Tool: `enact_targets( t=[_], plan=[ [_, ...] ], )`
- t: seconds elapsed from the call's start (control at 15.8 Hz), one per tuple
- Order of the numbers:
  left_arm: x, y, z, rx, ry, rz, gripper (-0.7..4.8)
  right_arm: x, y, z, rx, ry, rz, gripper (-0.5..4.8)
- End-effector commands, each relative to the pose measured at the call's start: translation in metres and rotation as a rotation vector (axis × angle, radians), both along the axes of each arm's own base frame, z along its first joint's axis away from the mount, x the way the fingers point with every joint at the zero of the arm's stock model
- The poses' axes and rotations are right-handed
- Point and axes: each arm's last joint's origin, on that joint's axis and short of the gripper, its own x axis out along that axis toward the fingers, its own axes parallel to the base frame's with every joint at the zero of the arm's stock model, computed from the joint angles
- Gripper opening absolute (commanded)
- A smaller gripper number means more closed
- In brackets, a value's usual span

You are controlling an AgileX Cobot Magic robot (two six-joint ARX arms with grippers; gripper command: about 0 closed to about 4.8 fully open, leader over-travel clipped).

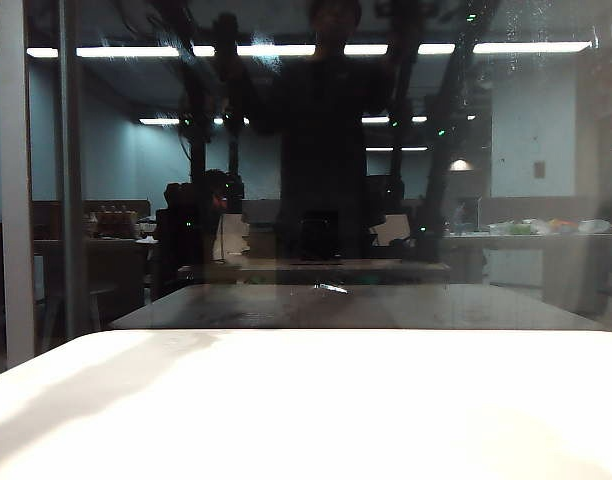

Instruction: Reach upward to find where there is water on the glass, pick up the sponge from the table, dry the water, and finally place the sponge back on the table.

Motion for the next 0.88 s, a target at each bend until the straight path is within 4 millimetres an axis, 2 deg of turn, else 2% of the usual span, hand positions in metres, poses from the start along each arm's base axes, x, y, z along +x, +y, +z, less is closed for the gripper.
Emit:
enact_targets(
  t=[0.06, 0.25, 0.38, 0.44, 0.57, 0.7, 0.76, 0.88],
  plan=[
    [-0.004, 0.0, 0.004, -0.004, -0.028, -0.001, -0.06, 0.025, 0.044, -0.035, -0.076, 0.178, 0.07, -0.05],
    [-0.004, 0.0, 0.004, -0.004, -0.027, 0.0, -0.06, 0.035, 0.065, -0.054, -0.1, 0.267, 0.07, -0.05],
    [-0.004, 0.0, 0.004, -0.004, -0.028, 0.0, -0.06, 0.037, 0.063, -0.056, -0.116, 0.265, 0.039, -0.05],
    [-0.004, 0.0, 0.004, -0.004, -0.028, 0.0, -0.06, 0.036, 0.056, -0.054, -0.133, 0.251, 0.008, -0.05],
    [-0.004, 0.0, 0.004, -0.004, -0.028, 0.0, -0.06, 0.035, 0.034, -0.05, -0.127, 0.247, -0.039, -0.05],
    [-0.004, 0.0, 0.006, -0.004, -0.044, 0.002, -0.06, 0.031, -0.003, -0.044, -0.115, 0.238, -0.123, -0.05],
    [-0.004, 0.0, 0.006, -0.005, -0.051, 0.003, -0.06, 0.029, -0.012, -0.042, -0.112, 0.234, -0.146, -0.05],
    [-0.004, 0.0, 0.008, -0.006, -0.064, 0.003, -0.06, 0.018, -0.05, -0.034, -0.101, 0.221, -0.236, -0.05]
  ],
)
